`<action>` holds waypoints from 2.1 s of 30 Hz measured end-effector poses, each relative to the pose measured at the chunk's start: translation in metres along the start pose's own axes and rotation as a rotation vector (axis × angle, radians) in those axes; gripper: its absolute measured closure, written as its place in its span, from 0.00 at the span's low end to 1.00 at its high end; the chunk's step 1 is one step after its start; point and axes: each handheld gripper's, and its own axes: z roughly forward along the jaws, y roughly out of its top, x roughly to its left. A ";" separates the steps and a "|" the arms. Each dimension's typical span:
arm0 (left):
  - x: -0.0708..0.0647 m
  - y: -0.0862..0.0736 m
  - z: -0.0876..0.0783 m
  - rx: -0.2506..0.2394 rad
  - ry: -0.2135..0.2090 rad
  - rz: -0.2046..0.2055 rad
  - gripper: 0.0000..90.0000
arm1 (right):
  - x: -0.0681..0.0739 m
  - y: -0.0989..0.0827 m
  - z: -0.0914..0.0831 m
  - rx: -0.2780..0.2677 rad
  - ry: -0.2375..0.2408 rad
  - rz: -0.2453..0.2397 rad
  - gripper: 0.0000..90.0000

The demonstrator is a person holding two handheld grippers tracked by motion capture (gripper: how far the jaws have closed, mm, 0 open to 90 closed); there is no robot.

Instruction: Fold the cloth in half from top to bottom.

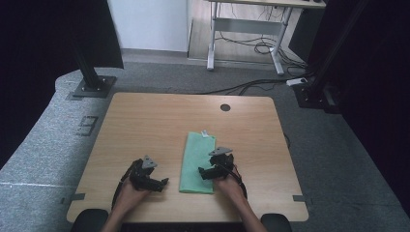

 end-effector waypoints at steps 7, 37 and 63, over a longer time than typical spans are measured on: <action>-0.005 0.017 0.004 -0.047 -0.021 0.001 0.00 | 0.011 -0.011 -0.011 -0.005 0.015 -0.016 0.04; -0.035 0.032 0.029 -0.003 -0.035 0.026 0.00 | 0.010 -0.015 -0.027 -0.001 0.089 0.001 0.05; -0.035 0.033 0.030 -0.001 -0.035 0.026 0.00 | -0.054 0.051 0.001 0.045 -0.007 0.026 0.69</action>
